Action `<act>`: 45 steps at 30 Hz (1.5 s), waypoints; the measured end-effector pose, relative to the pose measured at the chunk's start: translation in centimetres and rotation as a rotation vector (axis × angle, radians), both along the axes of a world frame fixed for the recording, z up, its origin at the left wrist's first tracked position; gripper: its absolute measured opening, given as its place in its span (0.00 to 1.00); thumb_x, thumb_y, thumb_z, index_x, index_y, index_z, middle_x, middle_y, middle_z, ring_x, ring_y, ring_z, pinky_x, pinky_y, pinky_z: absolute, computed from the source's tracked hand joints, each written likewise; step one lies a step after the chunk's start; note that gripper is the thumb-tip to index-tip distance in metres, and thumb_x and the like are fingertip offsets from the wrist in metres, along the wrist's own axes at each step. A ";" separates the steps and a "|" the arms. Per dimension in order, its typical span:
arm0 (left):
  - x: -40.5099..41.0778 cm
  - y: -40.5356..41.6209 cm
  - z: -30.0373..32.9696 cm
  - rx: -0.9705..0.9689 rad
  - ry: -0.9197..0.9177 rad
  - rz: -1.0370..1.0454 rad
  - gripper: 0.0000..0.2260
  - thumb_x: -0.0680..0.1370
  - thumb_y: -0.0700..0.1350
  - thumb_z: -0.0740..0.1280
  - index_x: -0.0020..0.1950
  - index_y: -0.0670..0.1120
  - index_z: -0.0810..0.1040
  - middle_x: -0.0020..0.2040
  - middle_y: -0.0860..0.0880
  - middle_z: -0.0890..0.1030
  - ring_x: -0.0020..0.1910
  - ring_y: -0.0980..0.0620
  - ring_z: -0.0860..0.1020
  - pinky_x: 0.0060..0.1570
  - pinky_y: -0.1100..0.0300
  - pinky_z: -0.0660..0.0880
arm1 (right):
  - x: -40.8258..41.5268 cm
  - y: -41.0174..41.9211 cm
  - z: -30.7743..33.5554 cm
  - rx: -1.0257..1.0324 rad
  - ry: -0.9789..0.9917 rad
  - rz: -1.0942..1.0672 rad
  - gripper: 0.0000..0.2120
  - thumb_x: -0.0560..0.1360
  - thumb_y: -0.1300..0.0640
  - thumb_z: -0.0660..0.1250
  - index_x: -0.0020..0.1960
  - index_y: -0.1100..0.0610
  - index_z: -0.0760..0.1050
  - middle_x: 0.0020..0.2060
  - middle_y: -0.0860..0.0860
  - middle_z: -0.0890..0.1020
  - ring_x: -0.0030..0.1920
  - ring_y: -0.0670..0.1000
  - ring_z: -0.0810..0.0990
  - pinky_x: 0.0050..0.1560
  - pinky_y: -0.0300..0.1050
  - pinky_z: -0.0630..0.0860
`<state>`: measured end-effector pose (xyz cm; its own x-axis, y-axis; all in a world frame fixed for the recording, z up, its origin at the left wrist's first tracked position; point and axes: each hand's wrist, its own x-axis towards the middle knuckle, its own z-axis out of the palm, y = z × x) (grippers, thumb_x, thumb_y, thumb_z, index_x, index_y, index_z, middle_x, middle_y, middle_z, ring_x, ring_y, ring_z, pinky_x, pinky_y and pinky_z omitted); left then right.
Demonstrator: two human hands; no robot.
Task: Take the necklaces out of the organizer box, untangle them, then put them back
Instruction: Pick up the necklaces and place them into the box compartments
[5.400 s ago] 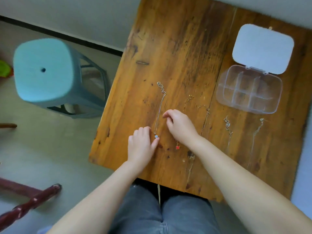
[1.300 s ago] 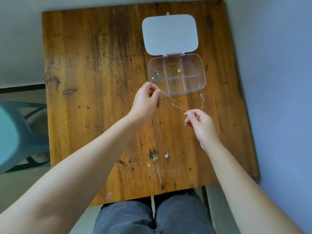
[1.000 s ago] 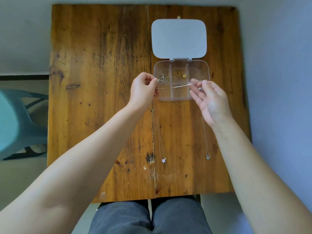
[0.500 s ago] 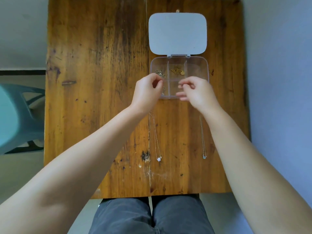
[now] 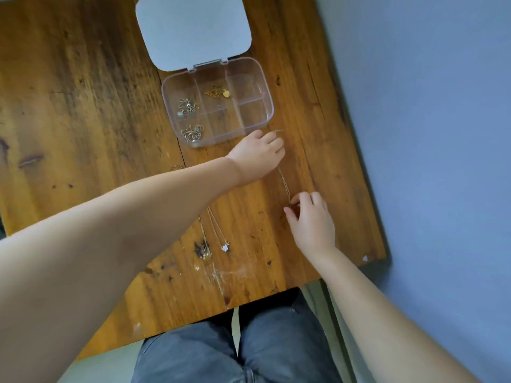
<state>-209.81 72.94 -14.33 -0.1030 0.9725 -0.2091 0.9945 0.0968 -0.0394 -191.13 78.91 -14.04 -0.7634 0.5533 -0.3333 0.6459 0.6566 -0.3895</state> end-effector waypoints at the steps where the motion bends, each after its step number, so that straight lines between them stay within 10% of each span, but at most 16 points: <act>1: -0.3 0.0 -0.1 -0.004 0.013 -0.028 0.11 0.75 0.35 0.61 0.57 0.38 0.72 0.56 0.41 0.76 0.55 0.42 0.73 0.48 0.52 0.71 | -0.1 0.1 0.0 -0.027 0.024 -0.022 0.10 0.76 0.53 0.66 0.54 0.57 0.74 0.51 0.54 0.76 0.50 0.51 0.75 0.42 0.39 0.71; 4: -0.6 0.3 0.2 -0.026 -0.066 0.062 0.11 0.78 0.37 0.58 0.59 0.38 0.72 0.58 0.40 0.75 0.58 0.42 0.72 0.54 0.51 0.72 | -1.0 0.8 0.5 -0.112 0.133 -0.110 0.15 0.77 0.54 0.65 0.62 0.56 0.72 0.59 0.54 0.75 0.58 0.51 0.75 0.51 0.38 0.72; 9: 1.5 -0.7 3.6 0.402 -0.733 0.561 0.03 0.75 0.40 0.64 0.44 0.41 0.75 0.49 0.45 0.79 0.49 0.47 0.76 0.48 0.52 0.76 | -4.3 1.7 1.7 -0.612 0.254 -0.088 0.31 0.75 0.54 0.67 0.73 0.46 0.56 0.64 0.49 0.74 0.62 0.44 0.74 0.58 0.36 0.72; 13: 1.7 -1.7 6.5 0.596 -1.299 1.009 0.06 0.76 0.41 0.61 0.39 0.47 0.73 0.45 0.52 0.84 0.45 0.52 0.82 0.42 0.58 0.78 | -6.1 1.7 2.2 -0.707 0.258 -0.056 0.06 0.76 0.52 0.63 0.50 0.43 0.76 0.39 0.44 0.82 0.41 0.43 0.80 0.42 0.36 0.73; 19: -2.5 -4.0 7.5 1.100 -1.991 1.607 0.06 0.75 0.35 0.58 0.40 0.38 0.73 0.29 0.47 0.81 0.35 0.49 0.82 0.44 0.54 0.82 | -8.5 3.5 4.9 -0.855 0.441 -0.250 0.10 0.79 0.53 0.60 0.45 0.48 0.79 0.45 0.45 0.83 0.49 0.44 0.81 0.52 0.40 0.78; 30: -5.9 -3.5 6.6 0.965 -1.772 1.901 0.10 0.78 0.35 0.61 0.58 0.36 0.74 0.49 0.40 0.81 0.47 0.45 0.82 0.45 0.57 0.81 | -20.7 0.4 5.4 -0.235 0.050 0.297 0.12 0.80 0.60 0.58 0.58 0.57 0.77 0.55 0.55 0.81 0.54 0.54 0.79 0.49 0.41 0.74; 37: -5.2 -11.6 5.8 0.790 -1.162 1.567 0.13 0.76 0.37 0.56 0.45 0.46 0.79 0.40 0.48 0.82 0.39 0.49 0.82 0.42 0.55 0.81 | -13.2 -1.3 5.0 -0.292 0.222 0.317 0.11 0.78 0.62 0.60 0.59 0.58 0.76 0.55 0.54 0.79 0.50 0.49 0.78 0.47 0.34 0.71; 45: -1.4 -15.8 0.1 0.133 -0.294 0.777 0.15 0.78 0.40 0.60 0.65 0.43 0.71 0.60 0.40 0.73 0.57 0.40 0.70 0.43 0.48 0.74 | 0.6 -10.2 0.6 -0.271 -0.067 0.281 0.20 0.77 0.50 0.63 0.67 0.52 0.68 0.60 0.48 0.72 0.57 0.47 0.71 0.55 0.38 0.69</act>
